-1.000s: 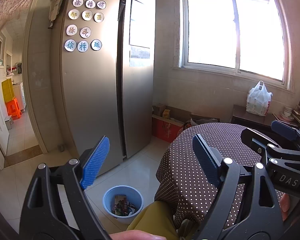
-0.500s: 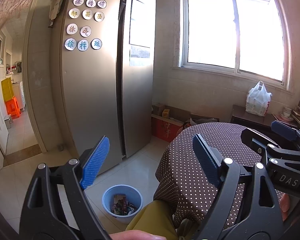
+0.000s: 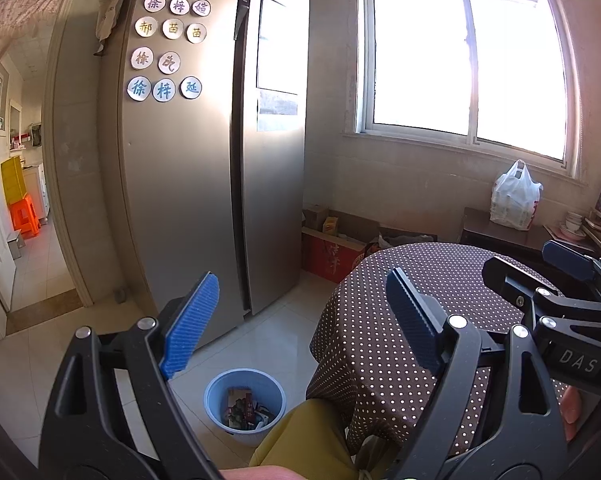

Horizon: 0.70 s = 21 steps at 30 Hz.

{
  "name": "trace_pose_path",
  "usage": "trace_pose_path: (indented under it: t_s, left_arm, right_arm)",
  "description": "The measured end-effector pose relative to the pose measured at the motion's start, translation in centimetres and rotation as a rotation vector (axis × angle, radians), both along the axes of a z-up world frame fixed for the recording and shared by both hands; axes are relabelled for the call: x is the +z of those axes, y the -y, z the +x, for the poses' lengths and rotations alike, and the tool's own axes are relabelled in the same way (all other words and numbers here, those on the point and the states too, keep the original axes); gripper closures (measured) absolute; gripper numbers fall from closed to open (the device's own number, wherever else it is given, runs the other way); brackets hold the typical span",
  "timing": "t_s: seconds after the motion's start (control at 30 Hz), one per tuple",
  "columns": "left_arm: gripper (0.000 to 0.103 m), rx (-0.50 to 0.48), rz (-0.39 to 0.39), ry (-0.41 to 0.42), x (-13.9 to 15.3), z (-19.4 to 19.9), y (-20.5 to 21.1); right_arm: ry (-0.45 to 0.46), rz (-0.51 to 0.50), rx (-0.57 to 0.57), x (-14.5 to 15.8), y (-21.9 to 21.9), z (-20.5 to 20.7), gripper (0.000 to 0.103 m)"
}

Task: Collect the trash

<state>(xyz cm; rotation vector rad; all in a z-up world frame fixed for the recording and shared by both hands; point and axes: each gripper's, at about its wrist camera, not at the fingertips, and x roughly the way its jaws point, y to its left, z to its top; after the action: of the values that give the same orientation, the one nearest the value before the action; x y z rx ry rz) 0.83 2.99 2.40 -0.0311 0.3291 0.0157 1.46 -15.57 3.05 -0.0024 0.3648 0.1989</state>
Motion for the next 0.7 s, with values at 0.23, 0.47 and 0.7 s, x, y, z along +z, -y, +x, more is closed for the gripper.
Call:
trace_pose_path:
  t_s: [0.23,0.47,0.7]
  left_arm:
    - [0.019,-0.004,0.002,0.000,-0.07,-0.22,-0.07]
    - [0.019,-0.004,0.005,-0.006,-0.11,-0.19,-0.08]
    - [0.019,-0.007,0.008,-0.007,-0.08,-0.02,-0.14]
  right_arm:
    - [-0.002,-0.001,0.000,-0.06,-0.03,-0.11,0.009]
    - [-0.004,-0.003,-0.002,-0.08,-0.10,-0.24,0.009]
    - [-0.008,-0.003,-0.003,-0.14,-0.21,-0.14,0.009]
